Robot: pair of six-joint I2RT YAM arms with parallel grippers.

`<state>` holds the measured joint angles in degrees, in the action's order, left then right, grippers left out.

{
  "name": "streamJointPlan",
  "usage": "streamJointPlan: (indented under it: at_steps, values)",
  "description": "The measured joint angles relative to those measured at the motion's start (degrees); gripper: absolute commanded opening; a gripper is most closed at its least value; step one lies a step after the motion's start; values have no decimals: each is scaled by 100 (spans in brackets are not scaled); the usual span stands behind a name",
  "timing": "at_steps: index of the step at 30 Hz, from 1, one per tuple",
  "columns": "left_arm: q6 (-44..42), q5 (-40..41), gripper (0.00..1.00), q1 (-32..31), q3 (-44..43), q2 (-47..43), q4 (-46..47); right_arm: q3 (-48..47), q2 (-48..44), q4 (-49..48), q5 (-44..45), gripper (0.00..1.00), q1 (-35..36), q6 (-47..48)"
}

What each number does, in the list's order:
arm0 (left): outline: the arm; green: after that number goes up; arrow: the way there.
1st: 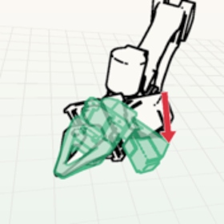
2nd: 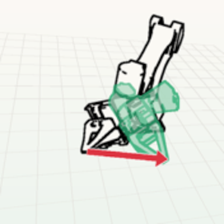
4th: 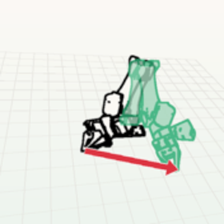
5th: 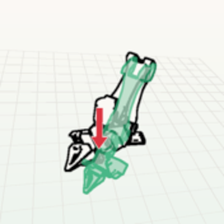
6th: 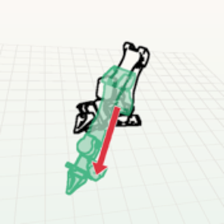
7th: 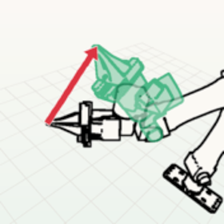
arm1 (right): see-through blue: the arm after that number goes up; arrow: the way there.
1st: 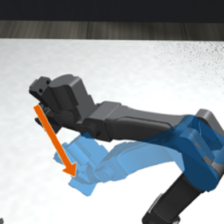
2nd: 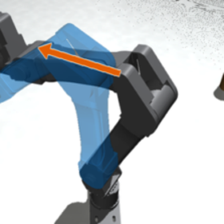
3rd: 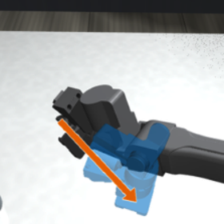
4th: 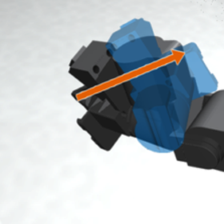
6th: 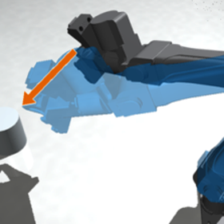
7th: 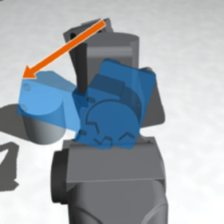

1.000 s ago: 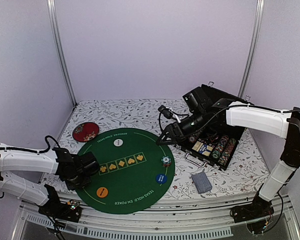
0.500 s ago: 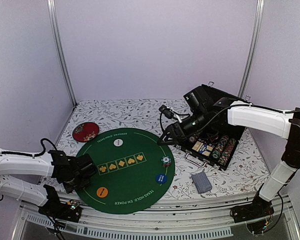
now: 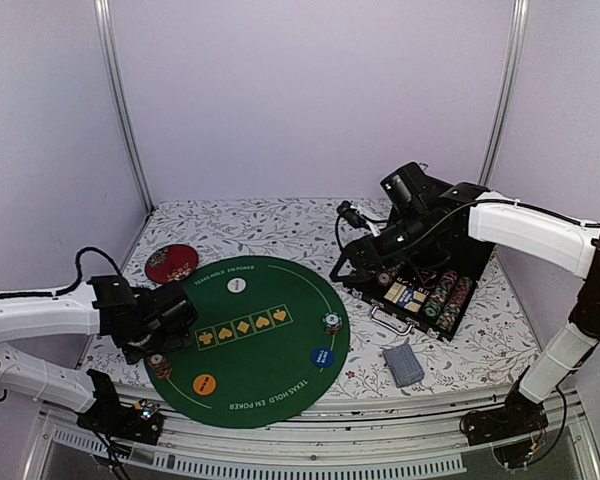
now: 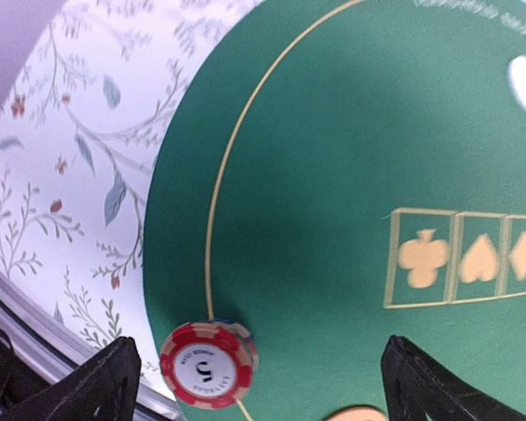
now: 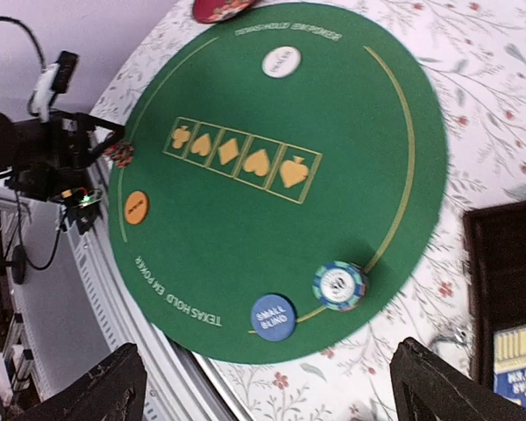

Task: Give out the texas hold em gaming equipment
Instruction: Place the poker chips pile at the big blind area, then pick up the face-down deck piles from the center of the board.

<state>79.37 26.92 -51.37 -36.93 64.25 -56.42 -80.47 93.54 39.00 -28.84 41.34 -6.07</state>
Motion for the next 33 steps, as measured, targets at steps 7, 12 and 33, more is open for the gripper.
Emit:
streamJointPlan:
  at_steps: [7, 12, 33]
  values:
    - [-870, 592, 98, 0, -953, -96, -81, 1314, -1008, 442, 1036, 99, -437, -334]
    - [-1921, 879, 98, 0, -1499, 26, 367, 2369, -1281, 793, 1392, 99, -411, -837]
    - [-3217, 824, 98, 0, -1200, 52, 1335, 2898, -822, 1191, 2168, 99, 931, -2035]
